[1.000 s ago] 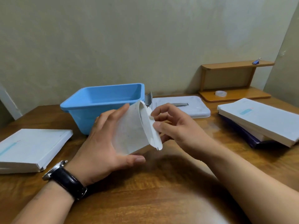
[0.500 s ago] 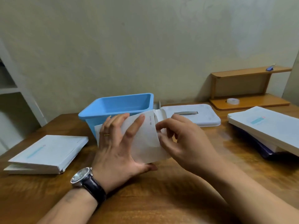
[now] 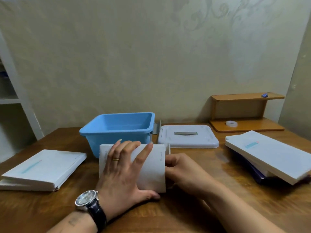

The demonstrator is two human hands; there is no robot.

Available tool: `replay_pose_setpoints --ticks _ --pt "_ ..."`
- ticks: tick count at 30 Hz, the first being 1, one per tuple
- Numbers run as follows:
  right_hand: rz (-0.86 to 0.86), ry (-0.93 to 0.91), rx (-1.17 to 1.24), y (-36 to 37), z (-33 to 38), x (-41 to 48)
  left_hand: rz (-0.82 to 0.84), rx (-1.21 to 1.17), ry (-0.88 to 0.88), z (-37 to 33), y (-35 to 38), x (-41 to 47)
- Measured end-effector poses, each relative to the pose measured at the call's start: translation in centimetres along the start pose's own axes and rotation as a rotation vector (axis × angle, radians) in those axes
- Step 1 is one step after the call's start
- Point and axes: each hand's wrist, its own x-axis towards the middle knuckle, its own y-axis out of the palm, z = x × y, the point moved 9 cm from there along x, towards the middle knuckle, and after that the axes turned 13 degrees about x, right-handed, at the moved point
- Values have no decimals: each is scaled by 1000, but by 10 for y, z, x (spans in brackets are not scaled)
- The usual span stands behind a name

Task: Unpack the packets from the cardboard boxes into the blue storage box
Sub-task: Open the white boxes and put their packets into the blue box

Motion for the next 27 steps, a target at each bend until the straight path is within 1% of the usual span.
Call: replay_pose_setpoints --ticks 4,6,9,11,14,17,19,20,22,27 --pt "-15 -29 -202 2 1 5 -45 -52 14 -6 -2 1" --pt "-28 -48 -195 5 2 6 -59 -68 -1 -4 -2 1" --pt "-31 -62 -64 4 6 5 -72 -64 -86 12 -4 0" --pt "-70 -56 -19 -6 7 4 -61 -38 -164 29 -5 -1" --pt "-82 -2 37 -20 3 1 -14 -24 -246 48 -1 -5" --pt "-14 68 177 -17 -3 -2 11 -57 -277 50 1 -6" --pt "26 93 285 -5 -5 -2 13 -62 -269 46 1 -5" --pt "11 100 340 0 -7 -2 17 -65 -263 44 1 -5" --pt "-72 95 385 1 -11 -3 34 -84 -266 45 2 -6" --pt "-296 62 303 -36 6 -12 64 -34 -325 77 3 -14"
